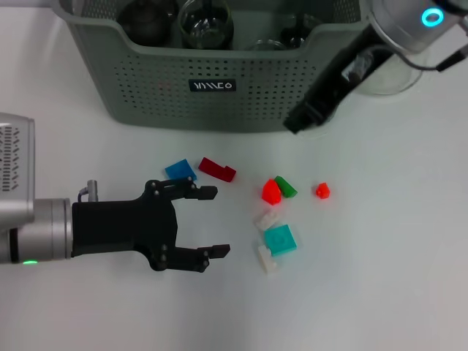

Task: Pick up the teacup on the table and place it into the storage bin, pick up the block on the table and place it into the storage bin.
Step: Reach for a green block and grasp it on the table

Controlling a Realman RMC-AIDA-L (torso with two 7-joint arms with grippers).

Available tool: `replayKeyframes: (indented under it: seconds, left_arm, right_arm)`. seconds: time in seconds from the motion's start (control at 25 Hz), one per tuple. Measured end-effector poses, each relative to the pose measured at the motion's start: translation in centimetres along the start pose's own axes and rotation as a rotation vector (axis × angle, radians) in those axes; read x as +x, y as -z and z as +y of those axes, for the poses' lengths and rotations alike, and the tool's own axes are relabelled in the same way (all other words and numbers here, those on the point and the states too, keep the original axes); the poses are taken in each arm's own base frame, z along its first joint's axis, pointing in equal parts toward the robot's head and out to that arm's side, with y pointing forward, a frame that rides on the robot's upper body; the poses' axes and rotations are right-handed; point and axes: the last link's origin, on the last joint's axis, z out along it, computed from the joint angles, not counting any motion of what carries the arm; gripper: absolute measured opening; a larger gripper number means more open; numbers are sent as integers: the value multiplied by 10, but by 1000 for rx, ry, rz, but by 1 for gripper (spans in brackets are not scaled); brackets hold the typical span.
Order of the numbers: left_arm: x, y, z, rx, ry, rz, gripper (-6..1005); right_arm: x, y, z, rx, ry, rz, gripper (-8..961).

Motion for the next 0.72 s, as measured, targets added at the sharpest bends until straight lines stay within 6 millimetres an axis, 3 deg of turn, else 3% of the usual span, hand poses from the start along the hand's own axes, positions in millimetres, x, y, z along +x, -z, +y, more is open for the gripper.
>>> replayKeyframes:
  seconds: [0.28,0.4,0.6,0.72]
  left_arm:
    - [0,0,0,-1,1,0,861]
    - [-1,0,1,4,7,-1,861]
    - [-3,0,0,25,36,18,861]
    - [-4,2,-1,48,55,32,861]
  right_arm:
    - [18,-23,-7,-13,44,91,142]
    - [25,-38,-13,-32,96,109,346]
    - [36,-66,-20,-39,214,132,590]
    - [41,-79,-22,-29,296,139,611]
